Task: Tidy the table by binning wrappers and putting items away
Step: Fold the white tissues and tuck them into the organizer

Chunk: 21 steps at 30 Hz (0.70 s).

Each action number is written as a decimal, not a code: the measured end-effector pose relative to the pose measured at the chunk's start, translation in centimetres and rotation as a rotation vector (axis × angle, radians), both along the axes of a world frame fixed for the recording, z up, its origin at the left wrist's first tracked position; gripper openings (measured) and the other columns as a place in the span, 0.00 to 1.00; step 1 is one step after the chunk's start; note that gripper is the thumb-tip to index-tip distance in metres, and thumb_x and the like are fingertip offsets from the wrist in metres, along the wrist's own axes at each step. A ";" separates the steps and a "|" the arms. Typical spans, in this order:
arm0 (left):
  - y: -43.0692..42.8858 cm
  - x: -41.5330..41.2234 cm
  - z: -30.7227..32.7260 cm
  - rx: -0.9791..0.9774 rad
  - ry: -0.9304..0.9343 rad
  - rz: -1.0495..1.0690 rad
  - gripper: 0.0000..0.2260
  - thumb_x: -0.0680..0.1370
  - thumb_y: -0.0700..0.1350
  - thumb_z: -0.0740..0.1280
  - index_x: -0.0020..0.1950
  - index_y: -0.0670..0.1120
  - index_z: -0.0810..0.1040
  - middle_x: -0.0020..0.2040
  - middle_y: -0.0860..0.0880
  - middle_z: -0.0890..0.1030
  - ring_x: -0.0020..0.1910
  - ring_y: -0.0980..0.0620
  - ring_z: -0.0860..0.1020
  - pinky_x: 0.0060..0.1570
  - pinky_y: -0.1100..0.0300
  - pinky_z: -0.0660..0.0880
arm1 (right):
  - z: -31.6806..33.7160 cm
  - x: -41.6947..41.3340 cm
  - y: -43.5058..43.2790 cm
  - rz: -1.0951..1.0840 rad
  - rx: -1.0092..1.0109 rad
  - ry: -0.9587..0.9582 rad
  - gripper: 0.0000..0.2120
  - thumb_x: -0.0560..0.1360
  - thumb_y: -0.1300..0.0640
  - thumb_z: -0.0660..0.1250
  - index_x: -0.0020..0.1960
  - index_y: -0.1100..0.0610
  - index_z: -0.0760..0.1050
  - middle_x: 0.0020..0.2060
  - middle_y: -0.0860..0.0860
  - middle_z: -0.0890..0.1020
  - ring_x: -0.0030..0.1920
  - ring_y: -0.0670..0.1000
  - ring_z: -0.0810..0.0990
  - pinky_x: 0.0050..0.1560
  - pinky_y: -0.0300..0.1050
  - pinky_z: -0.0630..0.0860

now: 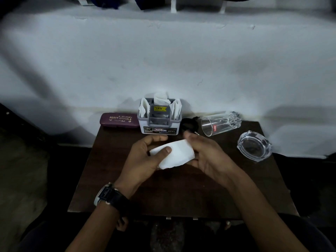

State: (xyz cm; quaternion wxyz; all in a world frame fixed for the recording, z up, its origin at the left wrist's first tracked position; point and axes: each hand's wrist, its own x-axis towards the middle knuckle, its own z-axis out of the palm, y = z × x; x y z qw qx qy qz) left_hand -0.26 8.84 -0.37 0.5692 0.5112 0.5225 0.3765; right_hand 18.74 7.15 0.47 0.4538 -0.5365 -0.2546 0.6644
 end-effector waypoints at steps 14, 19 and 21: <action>0.1 -0.1 0.0 -0.146 -0.094 -0.022 0.19 0.71 0.34 0.79 0.59 0.46 0.81 0.53 0.42 0.85 0.45 0.45 0.88 0.38 0.56 0.84 | -0.3 -0.1 -0.6 0.028 0.196 -0.255 0.12 0.73 0.67 0.75 0.56 0.60 0.83 0.49 0.56 0.88 0.51 0.56 0.87 0.49 0.48 0.85; 0.2 -0.2 0.4 -0.218 -0.196 0.045 0.16 0.73 0.34 0.77 0.58 0.43 0.81 0.47 0.44 0.88 0.42 0.44 0.88 0.37 0.60 0.84 | 0.1 -0.9 -0.5 -0.067 0.215 -0.148 0.14 0.73 0.66 0.75 0.57 0.58 0.82 0.50 0.56 0.88 0.53 0.55 0.87 0.49 0.46 0.85; 0.4 -0.4 0.4 -0.249 -0.255 0.079 0.16 0.73 0.34 0.76 0.60 0.42 0.81 0.48 0.43 0.88 0.43 0.44 0.88 0.38 0.60 0.83 | 0.1 -1.6 -0.6 -0.078 0.222 -0.086 0.14 0.73 0.67 0.74 0.57 0.59 0.81 0.48 0.55 0.88 0.51 0.54 0.87 0.50 0.47 0.84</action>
